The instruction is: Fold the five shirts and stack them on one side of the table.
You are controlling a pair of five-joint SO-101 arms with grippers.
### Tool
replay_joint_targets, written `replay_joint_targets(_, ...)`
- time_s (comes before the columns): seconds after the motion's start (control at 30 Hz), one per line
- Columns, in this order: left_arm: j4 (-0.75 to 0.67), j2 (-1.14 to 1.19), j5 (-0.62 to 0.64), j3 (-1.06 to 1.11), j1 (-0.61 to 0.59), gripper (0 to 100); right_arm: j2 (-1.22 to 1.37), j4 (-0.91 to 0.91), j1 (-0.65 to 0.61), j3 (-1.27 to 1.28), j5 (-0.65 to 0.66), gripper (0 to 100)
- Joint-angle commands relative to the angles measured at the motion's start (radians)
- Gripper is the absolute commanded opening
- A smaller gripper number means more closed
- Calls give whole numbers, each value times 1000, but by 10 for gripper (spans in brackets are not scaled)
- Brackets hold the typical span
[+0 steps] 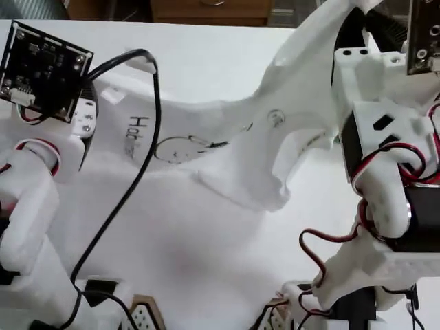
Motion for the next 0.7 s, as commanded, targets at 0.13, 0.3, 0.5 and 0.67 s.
replay_joint_targets(0.13, 8, -9, 5, -38, -11, 27, -31, 2, 16, -29, 21, 20)
replay_joint_targets(0.3, 86, -9, 5, -38, -11, 27, -81, 1, 18, -86, 118, 20)
replay_joint_targets(0.5, 138, -11, 2, -38, -31, 27, -147, -2, 54, -155, 183, 20)
replay_joint_targets(0.67, 144, -11, 3, -36, -123, 27, -180, -13, 127, -189, 184, 20)
